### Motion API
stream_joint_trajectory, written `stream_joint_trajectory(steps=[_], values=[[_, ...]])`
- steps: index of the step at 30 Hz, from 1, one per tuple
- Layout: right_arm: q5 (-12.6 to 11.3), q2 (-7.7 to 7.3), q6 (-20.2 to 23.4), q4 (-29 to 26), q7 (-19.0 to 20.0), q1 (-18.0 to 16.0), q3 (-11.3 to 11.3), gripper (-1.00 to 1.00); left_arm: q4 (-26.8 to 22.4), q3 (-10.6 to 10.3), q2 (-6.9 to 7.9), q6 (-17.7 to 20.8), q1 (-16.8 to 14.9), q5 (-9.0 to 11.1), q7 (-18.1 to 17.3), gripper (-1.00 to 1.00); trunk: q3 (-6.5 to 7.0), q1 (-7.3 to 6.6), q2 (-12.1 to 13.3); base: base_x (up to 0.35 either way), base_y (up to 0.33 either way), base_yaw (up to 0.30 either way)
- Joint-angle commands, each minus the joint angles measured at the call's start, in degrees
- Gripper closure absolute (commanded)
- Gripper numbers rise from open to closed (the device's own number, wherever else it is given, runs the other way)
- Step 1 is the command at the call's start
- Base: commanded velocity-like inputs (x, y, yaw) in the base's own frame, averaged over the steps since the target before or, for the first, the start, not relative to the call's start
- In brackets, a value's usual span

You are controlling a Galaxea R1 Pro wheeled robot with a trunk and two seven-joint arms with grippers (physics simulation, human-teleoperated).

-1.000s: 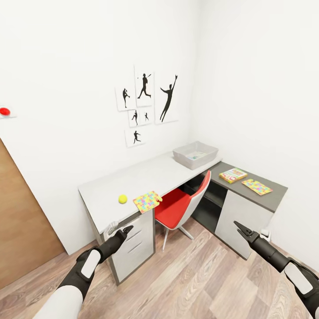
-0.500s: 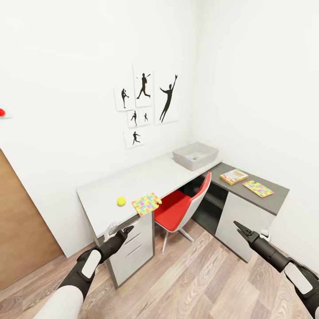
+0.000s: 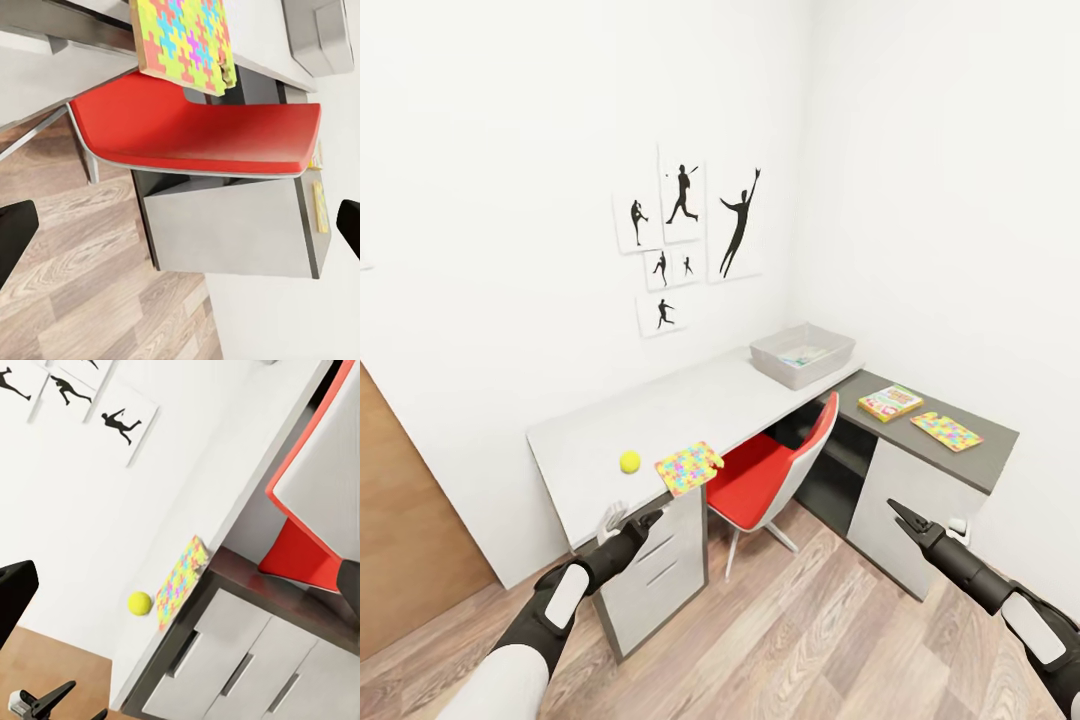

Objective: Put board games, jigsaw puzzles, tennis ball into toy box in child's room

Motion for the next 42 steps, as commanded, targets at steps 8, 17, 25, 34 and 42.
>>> stream_joint_trajectory(steps=[8, 17, 25, 34, 42], values=[[-0.5, -0.01, 0.6, 0.0, 0.1, -0.1, 0.0, -1.0, 0.0, 0.3, -0.17, 0.3, -0.1, 0.3, -0.2, -1.0, -0.13, 0.04, -0.1, 0.024, -0.023, 0.0], [-0.5, -0.01, 0.6, 0.1, 0.0, -0.1, 0.0, -1.0, 0.0, 0.3, -0.31, 0.2, -0.1, 0.2, -0.1, -1.0, -0.13, 0.04, -0.1, 0.085, -0.055, 0.0], [-0.5, 0.0, 0.6, 0.1, 0.0, -0.1, 0.1, -1.0, 0.0, 0.3, -0.33, 0.2, -0.1, 0.3, -0.1, -1.0, -0.13, 0.04, -0.1, 0.159, -0.127, 0.0], [-0.5, -0.01, 0.6, 0.1, 0.0, -0.1, 0.1, -1.0, 0.0, 0.2, -0.33, 0.3, -0.1, 0.2, -0.1, -1.0, -0.13, 0.04, -0.1, 0.024, -0.03, 0.0], [-0.5, -0.01, 0.6, 0.1, 0.0, -0.1, 0.1, -1.0, 0.0, 0.3, -0.33, 0.4, -0.1, 0.3, -0.1, -1.0, -0.13, 0.04, -0.1, 0.002, -0.184, 0.0]])
